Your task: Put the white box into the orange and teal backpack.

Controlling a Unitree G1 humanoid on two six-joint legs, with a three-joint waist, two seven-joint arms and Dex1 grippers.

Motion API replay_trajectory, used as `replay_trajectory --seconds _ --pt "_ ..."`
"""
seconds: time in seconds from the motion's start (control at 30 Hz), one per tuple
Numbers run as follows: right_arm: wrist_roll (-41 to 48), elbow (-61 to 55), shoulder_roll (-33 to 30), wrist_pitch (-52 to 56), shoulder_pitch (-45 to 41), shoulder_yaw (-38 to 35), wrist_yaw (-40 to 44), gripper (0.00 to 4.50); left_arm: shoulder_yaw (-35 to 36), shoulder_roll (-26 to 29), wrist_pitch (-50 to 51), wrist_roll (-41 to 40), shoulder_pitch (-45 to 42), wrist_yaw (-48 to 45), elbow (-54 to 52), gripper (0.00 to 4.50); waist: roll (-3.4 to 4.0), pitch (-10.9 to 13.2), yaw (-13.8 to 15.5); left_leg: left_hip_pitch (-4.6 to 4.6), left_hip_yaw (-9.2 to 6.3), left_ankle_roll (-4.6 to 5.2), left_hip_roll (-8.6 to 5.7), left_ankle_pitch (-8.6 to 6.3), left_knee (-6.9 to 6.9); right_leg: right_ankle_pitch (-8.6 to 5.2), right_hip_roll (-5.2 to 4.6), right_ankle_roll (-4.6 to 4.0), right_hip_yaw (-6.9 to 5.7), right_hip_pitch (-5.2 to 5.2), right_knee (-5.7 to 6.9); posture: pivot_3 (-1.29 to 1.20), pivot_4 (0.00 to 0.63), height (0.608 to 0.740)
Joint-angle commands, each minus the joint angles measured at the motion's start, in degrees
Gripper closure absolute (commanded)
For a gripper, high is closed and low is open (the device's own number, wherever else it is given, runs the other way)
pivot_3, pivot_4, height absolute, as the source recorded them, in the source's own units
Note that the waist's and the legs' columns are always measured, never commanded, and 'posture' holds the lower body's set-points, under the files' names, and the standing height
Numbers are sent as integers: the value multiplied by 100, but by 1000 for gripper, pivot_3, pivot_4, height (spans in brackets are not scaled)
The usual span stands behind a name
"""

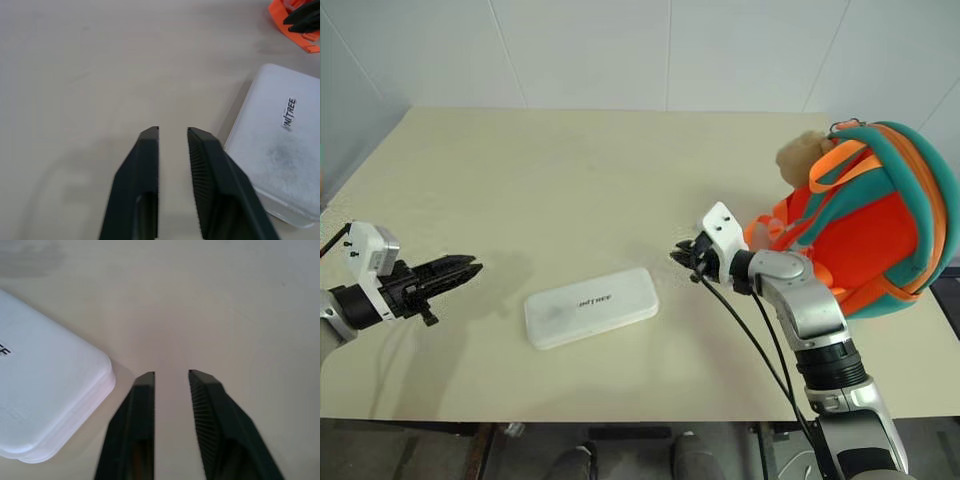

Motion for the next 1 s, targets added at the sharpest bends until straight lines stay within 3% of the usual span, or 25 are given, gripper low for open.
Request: replay_trajectory --seconds 0.03,0.3,1.0 --pt "-278 215 62 -205 -136 134 -133 4500 154 78 302 -141 249 -80 -105 4479 0 0 -8 0 0 0 0 0 -1 0 0 0 1 0 0 0 150 740" --pt "-606 245 202 -170 -93 418 -237 4500 -83 -221 428 -70 519 -40 36 4479 0 0 2 0 2 0 0 0 0 0 -1 -1 2 -2 1 0 150 740" --pt "-725 -479 247 527 224 712 -221 4500 -1266 -694 1671 -437 -446 -628 839 4479 -1 -1 11 1 1 -1 0 0 3 0 0 0 1 -2 6 0 150 740"
